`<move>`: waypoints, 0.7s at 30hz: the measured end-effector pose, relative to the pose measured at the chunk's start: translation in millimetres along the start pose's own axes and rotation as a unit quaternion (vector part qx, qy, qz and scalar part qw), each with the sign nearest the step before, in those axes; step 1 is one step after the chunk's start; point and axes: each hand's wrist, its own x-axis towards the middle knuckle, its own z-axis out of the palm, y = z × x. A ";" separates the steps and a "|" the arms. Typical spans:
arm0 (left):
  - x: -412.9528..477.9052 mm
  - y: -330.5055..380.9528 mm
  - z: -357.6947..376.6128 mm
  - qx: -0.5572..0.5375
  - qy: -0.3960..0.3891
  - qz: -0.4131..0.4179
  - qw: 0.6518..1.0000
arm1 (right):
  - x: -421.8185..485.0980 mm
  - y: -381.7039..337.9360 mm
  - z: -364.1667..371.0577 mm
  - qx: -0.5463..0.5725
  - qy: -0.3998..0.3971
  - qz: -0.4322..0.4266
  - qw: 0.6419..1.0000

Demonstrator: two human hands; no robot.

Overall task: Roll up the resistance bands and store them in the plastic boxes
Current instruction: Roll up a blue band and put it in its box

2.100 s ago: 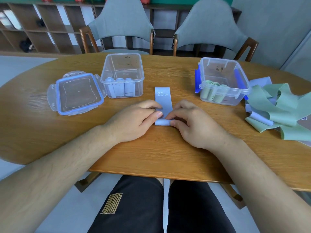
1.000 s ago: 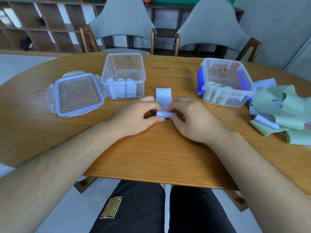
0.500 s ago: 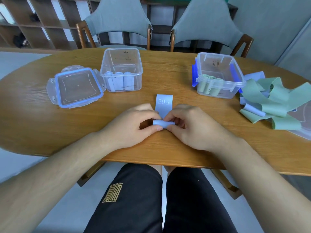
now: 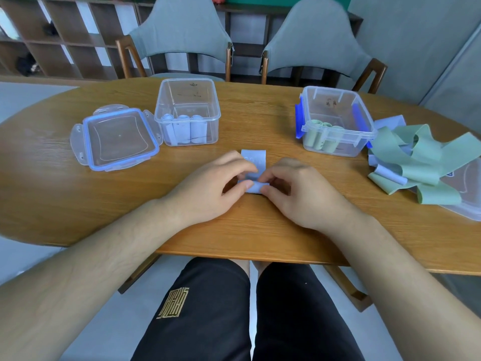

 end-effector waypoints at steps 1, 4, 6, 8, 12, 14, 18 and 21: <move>0.5 0.0 -0.2 0.001 -0.002 0.003 1.000 | 2.4 1.3 0.2 -0.005 0.002 0.001 1.000; 3.0 -3.4 -0.8 0.014 -0.006 0.008 1.000 | 7.0 5.0 0.3 -0.015 0.010 0.001 1.000; 6.0 -7.5 -0.3 0.017 0.002 0.006 1.000 | 7.7 6.3 -0.9 -0.008 0.017 0.002 1.000; 9.8 -11.7 1.0 0.024 0.012 0.006 1.000 | 7.8 6.7 -1.1 0.017 0.023 0.004 1.000; 18.2 -13.8 0.1 0.070 0.022 0.021 0.997 | 12.2 11.7 3.2 0.023 0.019 0.013 0.999; 20.7 -11.6 -1.6 0.099 0.027 0.035 0.994 | 17.1 15.3 4.0 0.016 0.018 0.021 0.999; 26.8 -15.1 -2.4 0.131 0.022 0.038 0.990 | 28.6 19.6 1.1 0.004 0.031 0.034 0.999; 34.0 -21.8 -0.4 0.155 0.022 0.030 0.987 | 35.4 20.5 -2.5 0.026 0.033 0.032 0.999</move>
